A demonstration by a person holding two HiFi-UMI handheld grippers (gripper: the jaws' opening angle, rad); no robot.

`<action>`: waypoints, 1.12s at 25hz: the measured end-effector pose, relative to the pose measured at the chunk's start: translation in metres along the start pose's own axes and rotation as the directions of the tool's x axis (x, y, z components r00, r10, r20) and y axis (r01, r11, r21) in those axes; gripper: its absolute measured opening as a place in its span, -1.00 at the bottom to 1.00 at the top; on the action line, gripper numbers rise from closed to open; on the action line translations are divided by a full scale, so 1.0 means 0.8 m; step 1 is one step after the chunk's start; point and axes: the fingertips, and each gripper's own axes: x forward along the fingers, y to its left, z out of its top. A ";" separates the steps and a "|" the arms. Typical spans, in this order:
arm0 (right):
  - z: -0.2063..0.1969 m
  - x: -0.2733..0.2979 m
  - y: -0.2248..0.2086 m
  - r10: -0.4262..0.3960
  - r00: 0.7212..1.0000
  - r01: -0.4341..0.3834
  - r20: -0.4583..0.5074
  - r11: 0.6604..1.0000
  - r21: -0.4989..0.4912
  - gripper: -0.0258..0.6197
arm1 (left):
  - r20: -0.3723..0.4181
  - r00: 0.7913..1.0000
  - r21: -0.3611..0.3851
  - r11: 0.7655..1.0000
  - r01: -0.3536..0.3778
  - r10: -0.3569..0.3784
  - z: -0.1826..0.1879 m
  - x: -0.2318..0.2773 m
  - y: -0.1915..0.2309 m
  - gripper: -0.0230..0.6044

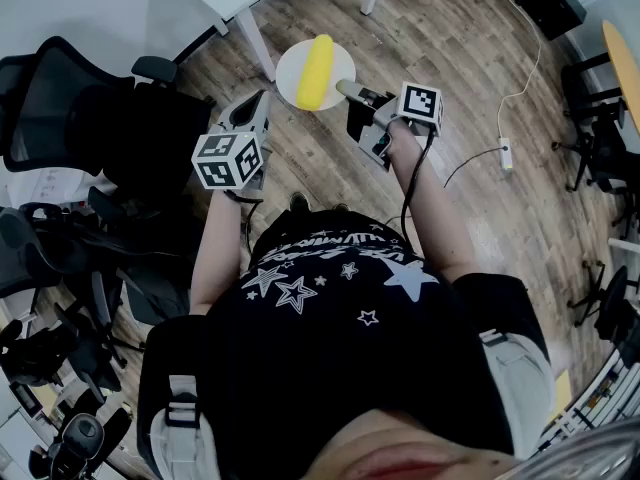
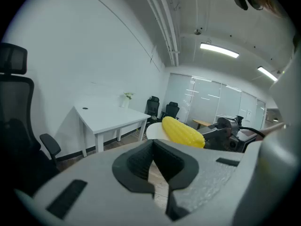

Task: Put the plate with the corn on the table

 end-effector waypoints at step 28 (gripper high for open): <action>0.023 -0.042 -0.013 0.036 0.998 -0.036 -0.047 0.999 0.010 -0.81 | 0.017 0.996 -0.046 0.995 -0.088 0.089 -0.019 0.011 -0.047 -0.91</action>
